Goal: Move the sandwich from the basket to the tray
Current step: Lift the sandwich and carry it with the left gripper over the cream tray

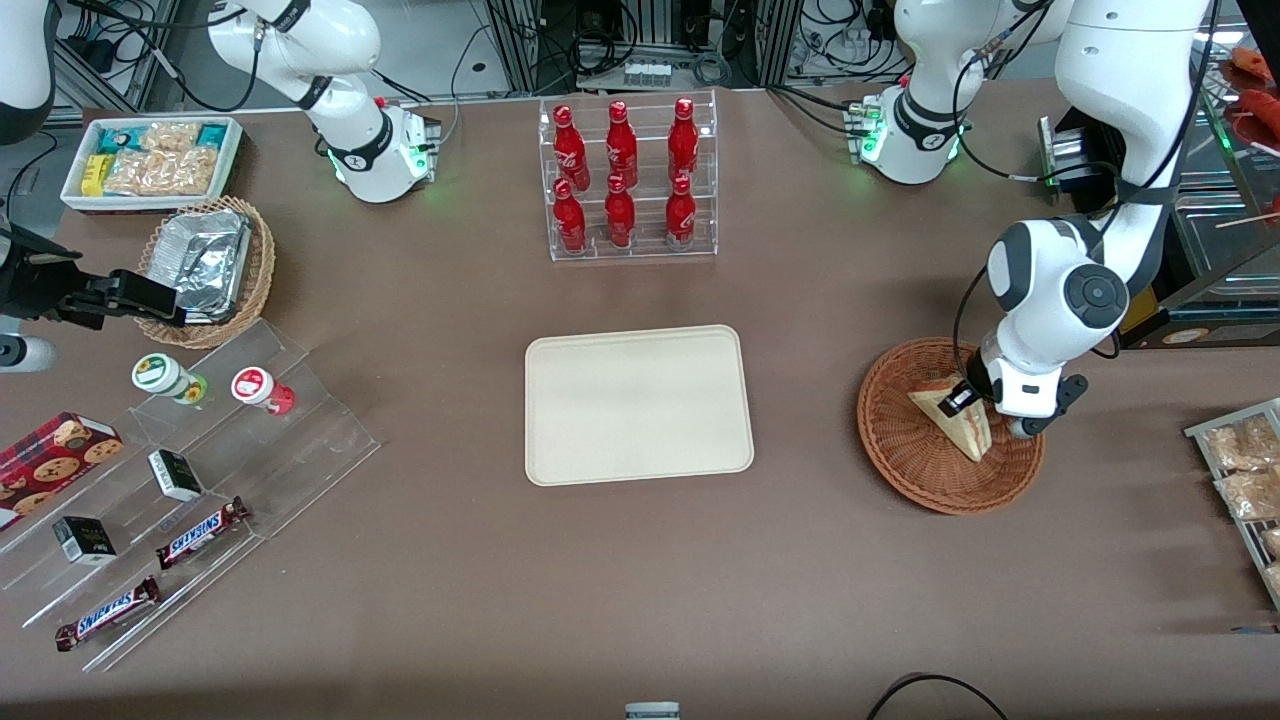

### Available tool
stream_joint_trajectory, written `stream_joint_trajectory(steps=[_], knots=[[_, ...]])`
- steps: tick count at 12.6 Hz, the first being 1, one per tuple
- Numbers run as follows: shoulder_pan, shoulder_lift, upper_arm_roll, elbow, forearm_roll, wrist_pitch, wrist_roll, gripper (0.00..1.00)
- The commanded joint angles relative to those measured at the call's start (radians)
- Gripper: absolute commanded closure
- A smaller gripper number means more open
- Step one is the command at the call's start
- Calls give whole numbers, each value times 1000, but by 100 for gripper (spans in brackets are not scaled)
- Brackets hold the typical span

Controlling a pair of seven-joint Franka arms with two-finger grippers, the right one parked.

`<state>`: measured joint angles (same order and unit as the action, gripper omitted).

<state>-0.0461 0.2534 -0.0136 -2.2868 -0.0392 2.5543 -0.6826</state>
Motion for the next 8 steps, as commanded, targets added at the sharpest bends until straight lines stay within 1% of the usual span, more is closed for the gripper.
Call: stream_joint_trajectory(steps=[1, 5, 8], knots=[[-3, -46, 3, 6, -13, -49, 3, 100], [-14, -75, -3, 105, -1, -231, 23, 100], [-27, -75, -19, 185, 2, -348, 98, 100]])
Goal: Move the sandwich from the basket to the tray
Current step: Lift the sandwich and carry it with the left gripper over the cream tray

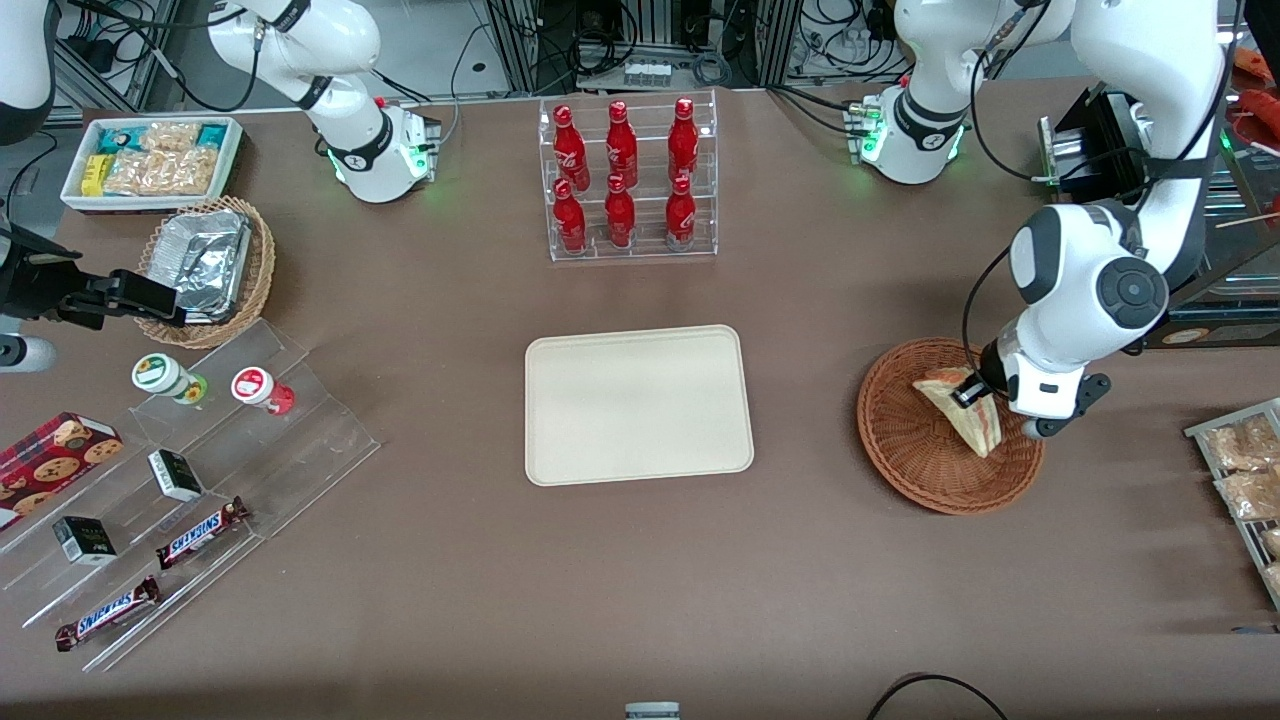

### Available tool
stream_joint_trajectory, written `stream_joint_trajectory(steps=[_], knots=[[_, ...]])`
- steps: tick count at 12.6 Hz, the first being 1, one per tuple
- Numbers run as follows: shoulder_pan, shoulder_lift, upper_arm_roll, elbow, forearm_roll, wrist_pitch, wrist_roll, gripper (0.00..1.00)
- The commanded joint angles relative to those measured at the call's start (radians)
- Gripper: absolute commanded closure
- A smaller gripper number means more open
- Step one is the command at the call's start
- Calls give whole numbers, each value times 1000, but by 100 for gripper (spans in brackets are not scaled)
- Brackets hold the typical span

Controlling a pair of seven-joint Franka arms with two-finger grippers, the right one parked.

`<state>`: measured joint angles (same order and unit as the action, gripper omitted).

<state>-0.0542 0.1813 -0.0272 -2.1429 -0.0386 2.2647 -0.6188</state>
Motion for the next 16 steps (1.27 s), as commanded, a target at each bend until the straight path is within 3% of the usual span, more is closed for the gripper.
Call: stream_joint_trajectory(steps=[1, 8, 16], knots=[[-32, 0, -14, 46, 2, -59, 34, 100], [-245, 92, -33, 224, 0, -146, 19, 100], [-505, 322, -30, 509, 9, -194, -67, 100]])
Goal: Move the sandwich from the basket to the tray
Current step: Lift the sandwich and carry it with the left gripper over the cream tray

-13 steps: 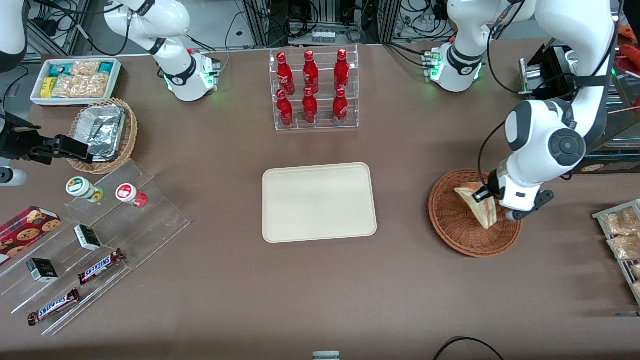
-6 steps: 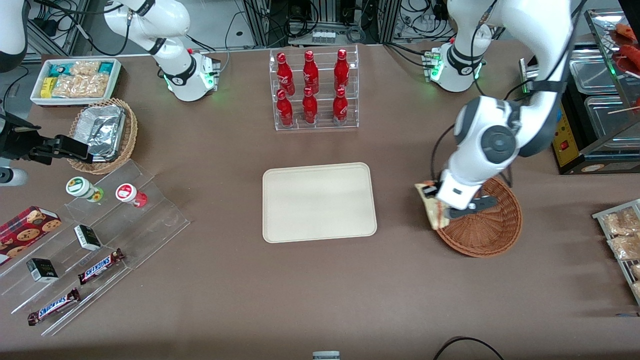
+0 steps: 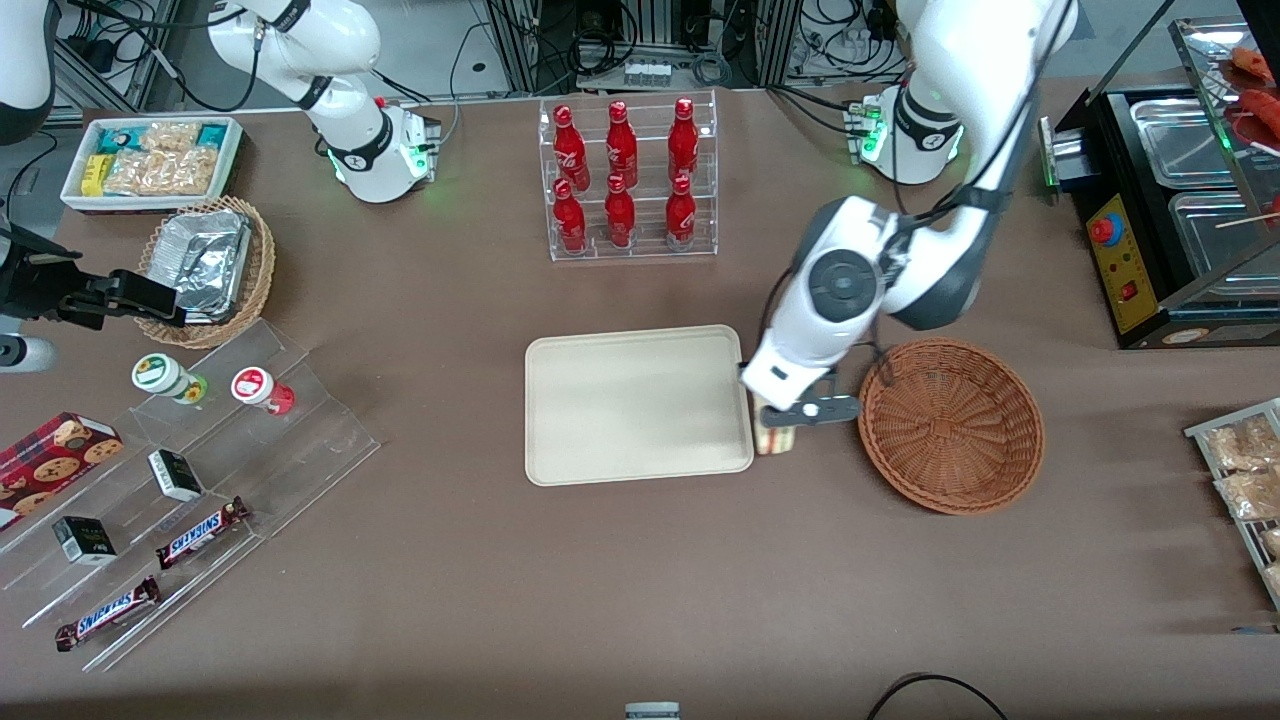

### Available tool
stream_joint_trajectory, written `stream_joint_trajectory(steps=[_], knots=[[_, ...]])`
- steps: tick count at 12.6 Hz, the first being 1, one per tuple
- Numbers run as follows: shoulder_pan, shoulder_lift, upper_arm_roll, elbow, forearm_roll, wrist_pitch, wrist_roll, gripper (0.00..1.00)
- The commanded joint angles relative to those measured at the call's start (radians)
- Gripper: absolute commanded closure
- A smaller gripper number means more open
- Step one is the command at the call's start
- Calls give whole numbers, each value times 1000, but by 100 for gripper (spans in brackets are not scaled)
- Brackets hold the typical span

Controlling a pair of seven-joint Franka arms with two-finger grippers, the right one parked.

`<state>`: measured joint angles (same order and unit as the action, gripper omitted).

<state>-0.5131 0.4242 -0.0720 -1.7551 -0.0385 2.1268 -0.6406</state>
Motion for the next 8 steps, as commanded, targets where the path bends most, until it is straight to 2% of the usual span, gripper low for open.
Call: stream_joint_trajectory(steps=[1, 5, 8], knots=[[-73, 112, 15, 169, 11, -74, -69, 100], [-152, 226, 15, 308, 29, -97, -155, 100], [-176, 313, 12, 428, 57, -180, -205, 100]])
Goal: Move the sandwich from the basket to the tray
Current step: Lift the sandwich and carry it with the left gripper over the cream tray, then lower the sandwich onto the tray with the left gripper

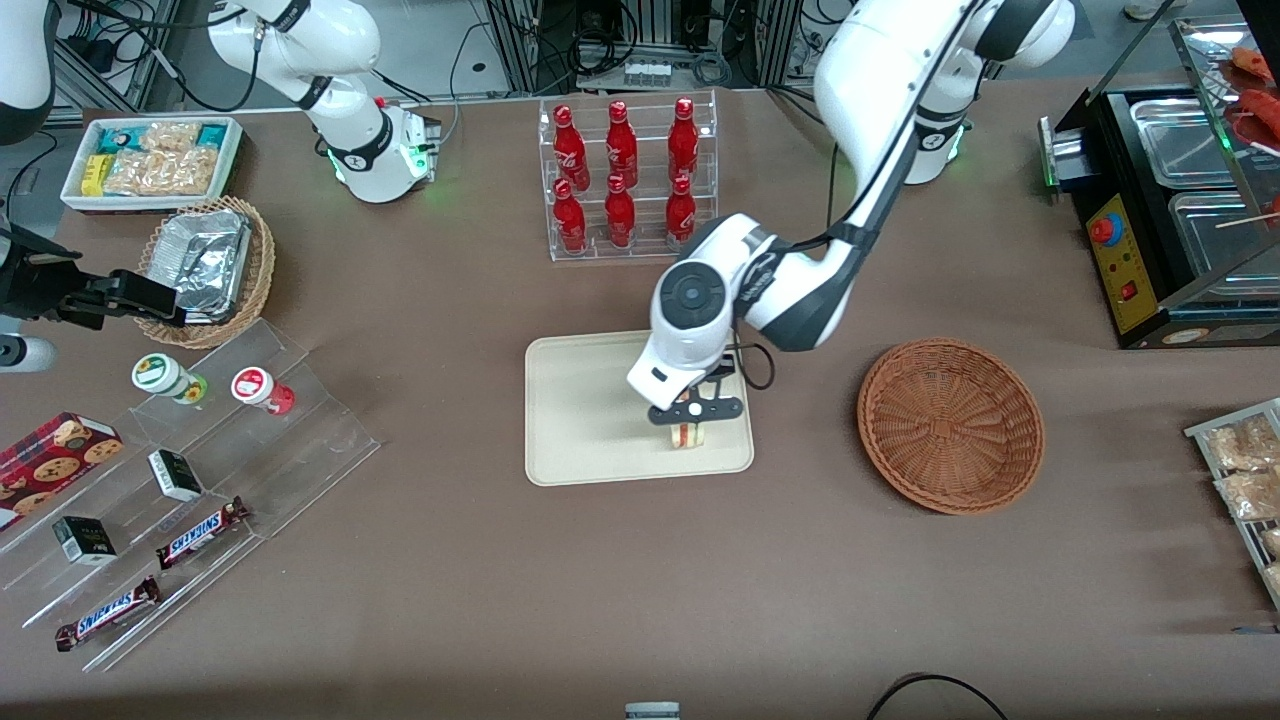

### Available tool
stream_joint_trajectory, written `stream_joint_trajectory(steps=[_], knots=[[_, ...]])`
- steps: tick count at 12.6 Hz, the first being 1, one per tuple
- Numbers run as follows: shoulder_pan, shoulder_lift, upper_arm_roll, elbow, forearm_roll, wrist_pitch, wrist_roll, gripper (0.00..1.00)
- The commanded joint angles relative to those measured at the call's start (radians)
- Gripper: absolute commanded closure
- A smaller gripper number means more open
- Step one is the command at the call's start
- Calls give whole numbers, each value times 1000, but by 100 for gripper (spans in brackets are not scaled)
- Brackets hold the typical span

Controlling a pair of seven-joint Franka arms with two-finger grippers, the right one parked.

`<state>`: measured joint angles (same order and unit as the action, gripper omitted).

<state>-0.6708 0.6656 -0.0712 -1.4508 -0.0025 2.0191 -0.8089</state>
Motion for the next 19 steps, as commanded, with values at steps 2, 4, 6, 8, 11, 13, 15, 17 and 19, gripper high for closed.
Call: stream_joint_trajectory(steps=[2, 4, 6, 8, 11, 13, 15, 17, 19], knots=[[-52, 127, 13, 200, 18, -112, -49, 100], [-58, 155, 10, 230, 10, -115, -82, 100], [-72, 170, 11, 245, 7, -112, -84, 100], [-73, 205, 10, 283, 7, -109, -108, 100], [-87, 235, 10, 322, 7, -106, -122, 100], [-87, 235, 10, 322, 6, -105, -131, 100], [-98, 242, 10, 323, 7, -103, -151, 100], [-99, 250, 10, 323, 7, -92, -168, 100], [-102, 256, 10, 322, 7, -86, -171, 100]])
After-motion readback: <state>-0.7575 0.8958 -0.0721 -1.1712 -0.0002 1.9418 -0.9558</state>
